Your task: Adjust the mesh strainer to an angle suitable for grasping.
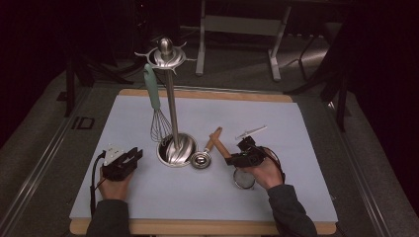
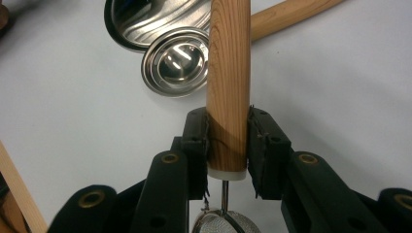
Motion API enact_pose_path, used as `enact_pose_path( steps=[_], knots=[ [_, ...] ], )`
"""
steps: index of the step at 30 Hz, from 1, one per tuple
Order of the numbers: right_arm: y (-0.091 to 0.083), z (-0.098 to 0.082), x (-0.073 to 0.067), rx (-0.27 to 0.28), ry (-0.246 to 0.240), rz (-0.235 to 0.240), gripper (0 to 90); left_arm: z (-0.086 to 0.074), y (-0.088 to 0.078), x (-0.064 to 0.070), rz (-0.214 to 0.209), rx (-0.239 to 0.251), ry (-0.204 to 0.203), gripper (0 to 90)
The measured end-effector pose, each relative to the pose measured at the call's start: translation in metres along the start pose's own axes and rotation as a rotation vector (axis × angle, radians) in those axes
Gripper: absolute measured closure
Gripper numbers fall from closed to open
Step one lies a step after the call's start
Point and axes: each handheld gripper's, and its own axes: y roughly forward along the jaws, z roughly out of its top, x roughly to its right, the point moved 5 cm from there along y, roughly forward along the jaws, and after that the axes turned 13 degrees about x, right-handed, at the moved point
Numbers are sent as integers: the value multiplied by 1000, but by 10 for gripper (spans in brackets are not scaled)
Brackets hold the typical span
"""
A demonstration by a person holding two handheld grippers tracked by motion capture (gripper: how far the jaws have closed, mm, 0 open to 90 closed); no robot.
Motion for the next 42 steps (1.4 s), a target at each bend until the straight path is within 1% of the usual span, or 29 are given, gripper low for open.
enact_pose_path(
  steps=[4, 8, 9, 10, 18, 22, 23, 26, 29, 32, 34, 35, 39, 42],
  knots=[
    [-2, 3, 0, 8, -12, 2, 710, 0, 0, 0, -1, 0, 2, 723],
    [-9, 13, -2, 36, -59, 3, 710, 0, 0, 1, -1, -5, 6, 721],
    [-9, 13, -2, 36, -59, 3, 710, 0, 0, 1, -1, -5, 6, 720],
    [-12, 19, -5, 48, -79, -2, 710, 0, 1, 1, 2, -7, 8, 719],
    [-20, 36, -10, 64, -138, -6, 710, 0, 1, 1, 0, -8, 11, 718],
    [-23, 42, -12, 82, -139, 3, 710, 0, 2, 2, 0, -11, 18, 721],
    [-25, 45, -14, 89, -152, 6, 710, 0, 2, 2, 1, -11, 18, 721],
    [-27, 50, -15, 92, -165, 3, 710, 0, 1, 2, 1, -13, 19, 719],
    [-31, 55, -17, 115, -184, 6, 710, -1, 2, 2, 2, -13, 18, 717],
    [-35, 62, -21, 137, -199, 7, 710, -1, 2, 2, 0, -13, 19, 718],
    [-35, 63, -22, 141, -200, 8, 710, -1, 2, 2, 0, -14, 21, 718],
    [-37, 67, -24, 156, -214, 12, 710, -1, 2, 2, 0, -15, 23, 719],
    [-40, 73, -29, 171, -221, 45, 710, -1, 2, 2, 0, -15, 23, 718],
    [-43, 78, -31, 182, -234, 47, 710, -1, 2, 2, -2, -17, 25, 718]
  ],
)
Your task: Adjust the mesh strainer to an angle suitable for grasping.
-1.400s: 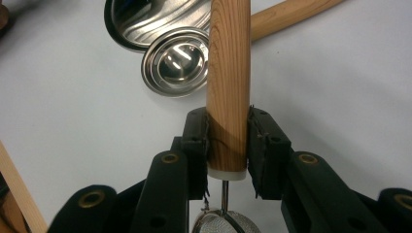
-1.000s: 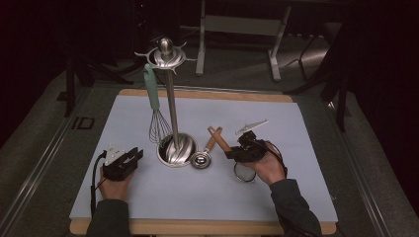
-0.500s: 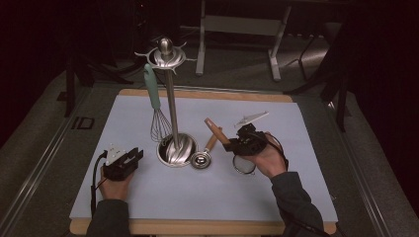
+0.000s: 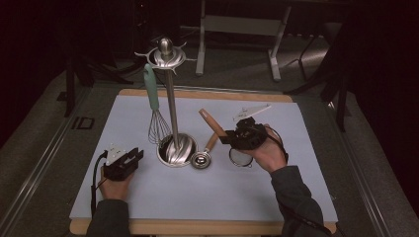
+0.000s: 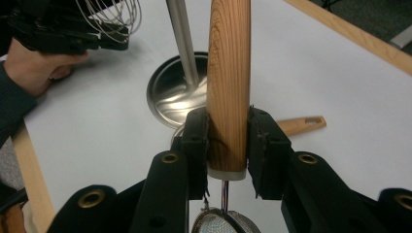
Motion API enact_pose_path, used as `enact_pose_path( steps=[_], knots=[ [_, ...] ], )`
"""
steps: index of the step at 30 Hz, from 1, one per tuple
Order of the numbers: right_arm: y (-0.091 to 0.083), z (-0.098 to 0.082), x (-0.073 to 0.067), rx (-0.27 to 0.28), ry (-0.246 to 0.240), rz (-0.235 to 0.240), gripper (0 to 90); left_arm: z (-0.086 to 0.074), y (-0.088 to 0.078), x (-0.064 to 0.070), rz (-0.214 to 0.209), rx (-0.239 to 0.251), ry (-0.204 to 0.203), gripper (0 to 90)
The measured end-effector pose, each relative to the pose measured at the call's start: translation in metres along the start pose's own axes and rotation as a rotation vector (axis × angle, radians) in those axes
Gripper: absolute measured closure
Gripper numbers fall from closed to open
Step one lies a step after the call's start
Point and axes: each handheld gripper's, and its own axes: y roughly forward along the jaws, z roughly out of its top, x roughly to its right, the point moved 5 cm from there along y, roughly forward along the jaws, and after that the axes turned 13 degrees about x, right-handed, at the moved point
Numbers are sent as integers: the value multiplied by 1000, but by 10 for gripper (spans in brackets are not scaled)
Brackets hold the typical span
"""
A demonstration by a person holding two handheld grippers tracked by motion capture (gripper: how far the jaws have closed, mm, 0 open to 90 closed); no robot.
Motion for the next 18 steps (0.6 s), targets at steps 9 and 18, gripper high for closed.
enact_pose_path(
  steps=[9, 18],
  knots=[
    [-6, 14, -5, 31, -45, 19, 710, 0, 1, 0, -7, -6, 1, 709],
    [-8, 27, -9, 64, -84, 48, 710, 0, 1, 0, -8, -7, 0, 709]
  ],
)
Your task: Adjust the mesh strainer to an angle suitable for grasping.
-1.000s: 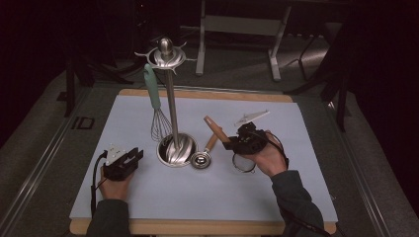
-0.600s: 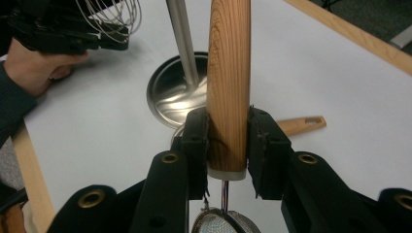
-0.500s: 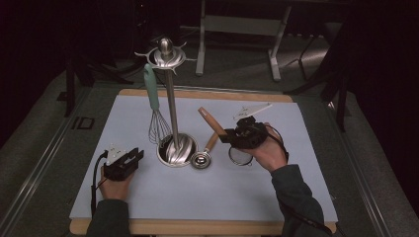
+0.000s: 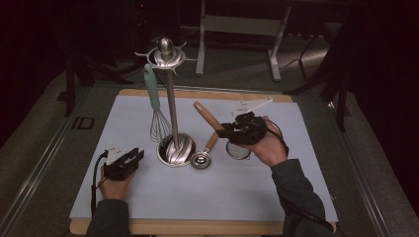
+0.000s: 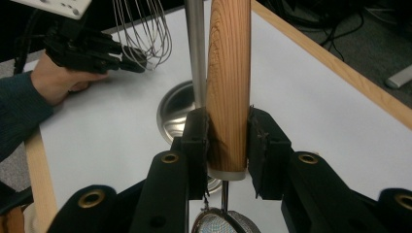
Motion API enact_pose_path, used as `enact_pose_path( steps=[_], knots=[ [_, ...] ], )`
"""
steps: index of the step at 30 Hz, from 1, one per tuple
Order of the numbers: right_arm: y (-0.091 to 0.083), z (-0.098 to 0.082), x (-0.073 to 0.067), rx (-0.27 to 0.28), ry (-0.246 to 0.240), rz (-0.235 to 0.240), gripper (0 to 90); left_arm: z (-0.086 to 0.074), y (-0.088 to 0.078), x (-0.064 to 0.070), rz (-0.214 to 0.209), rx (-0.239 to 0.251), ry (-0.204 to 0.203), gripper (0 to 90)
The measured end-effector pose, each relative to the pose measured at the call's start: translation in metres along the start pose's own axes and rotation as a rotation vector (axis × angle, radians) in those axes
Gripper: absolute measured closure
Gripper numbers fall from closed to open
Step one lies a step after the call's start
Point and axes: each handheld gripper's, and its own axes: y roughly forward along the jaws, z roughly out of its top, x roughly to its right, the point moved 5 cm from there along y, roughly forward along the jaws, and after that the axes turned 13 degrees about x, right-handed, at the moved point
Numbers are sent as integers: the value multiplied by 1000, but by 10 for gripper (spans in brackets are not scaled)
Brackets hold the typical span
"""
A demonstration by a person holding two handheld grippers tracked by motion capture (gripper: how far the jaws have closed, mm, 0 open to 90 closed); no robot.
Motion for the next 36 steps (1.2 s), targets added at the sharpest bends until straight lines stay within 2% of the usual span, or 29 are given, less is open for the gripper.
enact_pose_path(
  steps=[18, 27, 36],
  knots=[
    [-8, 18, -7, 73, -47, 29, 709, 0, 0, 0, -1, -2, -3, 707],
    [-11, 31, -12, 134, -54, 61, 710, 0, 0, 0, 0, -4, -4, 706],
    [-15, 40, -13, 182, -42, 80, 710, 0, 0, -1, -1, -5, -4, 705]
  ],
)
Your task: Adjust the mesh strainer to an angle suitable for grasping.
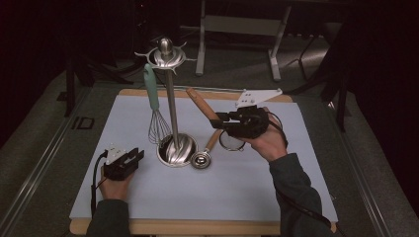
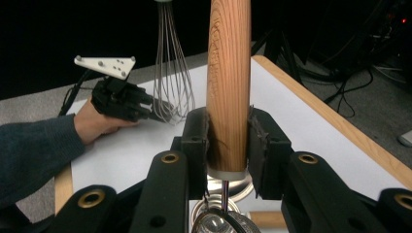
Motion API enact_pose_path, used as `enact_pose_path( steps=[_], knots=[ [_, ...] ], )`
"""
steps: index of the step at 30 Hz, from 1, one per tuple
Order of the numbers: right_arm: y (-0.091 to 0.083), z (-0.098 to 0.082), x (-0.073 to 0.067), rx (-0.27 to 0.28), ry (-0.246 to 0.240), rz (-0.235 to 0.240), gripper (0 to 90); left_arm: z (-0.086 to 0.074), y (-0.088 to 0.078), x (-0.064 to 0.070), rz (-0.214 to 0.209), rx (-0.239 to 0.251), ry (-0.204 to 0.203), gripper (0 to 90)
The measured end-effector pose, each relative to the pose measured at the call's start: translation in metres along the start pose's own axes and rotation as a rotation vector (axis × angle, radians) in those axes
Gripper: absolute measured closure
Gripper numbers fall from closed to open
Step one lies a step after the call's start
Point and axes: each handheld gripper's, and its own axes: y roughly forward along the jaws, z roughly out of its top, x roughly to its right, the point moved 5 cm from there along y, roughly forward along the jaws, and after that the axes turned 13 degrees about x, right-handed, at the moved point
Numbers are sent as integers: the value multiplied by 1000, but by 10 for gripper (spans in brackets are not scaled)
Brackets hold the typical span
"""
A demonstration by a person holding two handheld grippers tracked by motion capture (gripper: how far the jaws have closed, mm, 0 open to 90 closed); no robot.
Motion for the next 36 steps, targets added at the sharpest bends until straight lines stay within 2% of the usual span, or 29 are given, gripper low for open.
enact_pose_path(
  steps=[10, 16, 36],
  knots=[
    [-6, 10, 0, 36, 1, 8, 710, 0, 0, 0, -1, 2, -2, 702],
    [-8, 17, -1, 75, 14, 28, 710, 0, 0, 0, -1, 1, -1, 700],
    [-10, 35, -8, 152, 19, 74, 710, 0, 0, 0, 0, 0, -7, 691]
  ],
)
